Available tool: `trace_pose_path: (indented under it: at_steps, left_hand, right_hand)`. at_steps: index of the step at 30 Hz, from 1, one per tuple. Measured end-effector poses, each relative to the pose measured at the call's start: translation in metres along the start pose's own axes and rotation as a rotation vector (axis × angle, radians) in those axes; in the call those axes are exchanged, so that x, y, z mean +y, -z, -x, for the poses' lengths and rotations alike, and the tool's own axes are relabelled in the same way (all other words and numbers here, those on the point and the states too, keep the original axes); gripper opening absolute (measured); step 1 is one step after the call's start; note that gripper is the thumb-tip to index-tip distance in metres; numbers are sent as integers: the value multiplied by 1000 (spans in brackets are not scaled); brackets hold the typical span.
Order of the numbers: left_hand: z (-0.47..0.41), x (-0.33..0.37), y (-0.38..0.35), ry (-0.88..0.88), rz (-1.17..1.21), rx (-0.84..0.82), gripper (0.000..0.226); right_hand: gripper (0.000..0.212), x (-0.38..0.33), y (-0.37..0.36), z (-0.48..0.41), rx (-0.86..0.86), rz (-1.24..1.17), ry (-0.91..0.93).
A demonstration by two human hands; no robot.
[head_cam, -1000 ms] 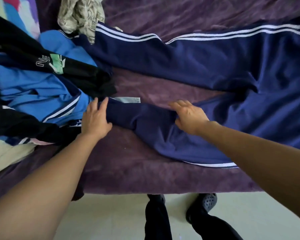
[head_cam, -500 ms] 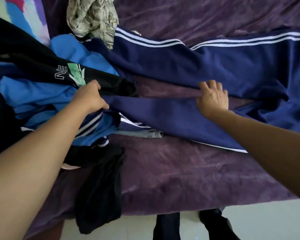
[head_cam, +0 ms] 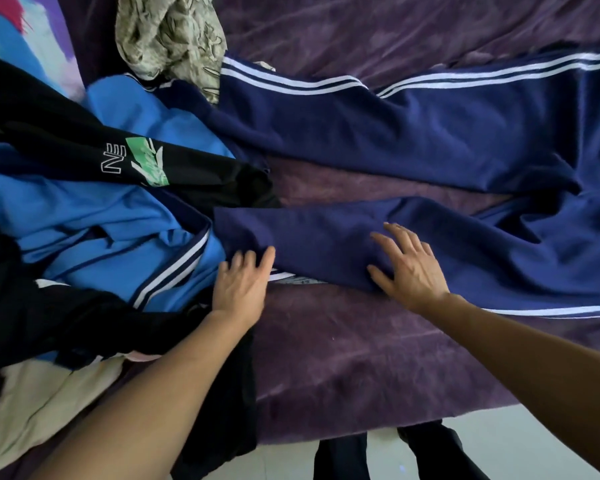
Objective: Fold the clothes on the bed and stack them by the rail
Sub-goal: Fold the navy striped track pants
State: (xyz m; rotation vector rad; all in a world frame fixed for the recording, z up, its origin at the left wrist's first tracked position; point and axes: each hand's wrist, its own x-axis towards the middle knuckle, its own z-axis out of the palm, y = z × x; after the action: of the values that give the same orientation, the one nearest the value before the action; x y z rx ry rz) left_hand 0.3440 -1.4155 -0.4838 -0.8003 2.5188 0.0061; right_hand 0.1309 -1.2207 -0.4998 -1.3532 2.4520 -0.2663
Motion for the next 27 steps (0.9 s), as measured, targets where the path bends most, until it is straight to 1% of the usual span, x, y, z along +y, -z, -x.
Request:
trace_pose_path:
  at_steps: [2, 4, 6, 7, 8, 10, 12, 13, 15, 16, 17, 19, 20, 22, 24, 27]
  left_hand:
    - [-4, -12, 4, -29, -25, 52, 63]
    - [-13, -24, 19, -87, 31, 166, 51]
    - [-19, -43, 42, -153, 37, 271, 34]
    - [-19, -57, 51, -164, 24, 280, 27]
    - [-18, -72, 58, -167, 2, 235, 23]
    - [-11, -95, 71, -138, -77, 56, 23]
    - [-3, -101, 81, -104, -146, -111, 25]
    - [2, -96, 85, -86, -177, -199, 25]
    - [10, -77, 88, -51, -245, -370, 27]
    - [12, -65, 88, -36, -261, -421, 29]
    - [11, -51, 90, -24, -258, -438, 32]
    - [5, -19, 98, -47, -225, -381, 35]
    - [-1, 1, 103, -82, -205, -322, 34]
    - [-14, 46, 113, -154, -134, -213, 35]
    - [-26, 98, 121, -212, -50, -130, 38]
    - [-36, 189, 131, -324, 26, -28, 39]
  right_hand:
    - [64, 9, 10, 18, 19, 17, 69]
    - [80, 22, 12, 39, -55, 45, 80]
    - [95, 40, 9, 59, -174, 82, -7]
    - [95, 50, 8, 68, -193, 78, -75]
    - [90, 59, 8, 74, -176, 63, -145]
    - [77, 70, 8, 80, -121, 35, -230]
    - [66, 72, 11, 80, -90, -5, -225]
    - [61, 71, 14, 81, -102, -8, -199]
    - [53, 67, 19, 88, -207, 46, -128]
    - [50, 67, 20, 94, -264, 65, -90]
    - [49, 68, 23, 101, -304, 66, -61]
    - [47, 74, 29, 115, -319, 54, -34]
    - [44, 80, 35, 120, -287, 45, -29]
    - [33, 102, 45, 128, -146, 10, -46]
    - [23, 140, 59, 131, -23, 0, -136]
    - [22, 223, 88, 140, 59, 60, -302]
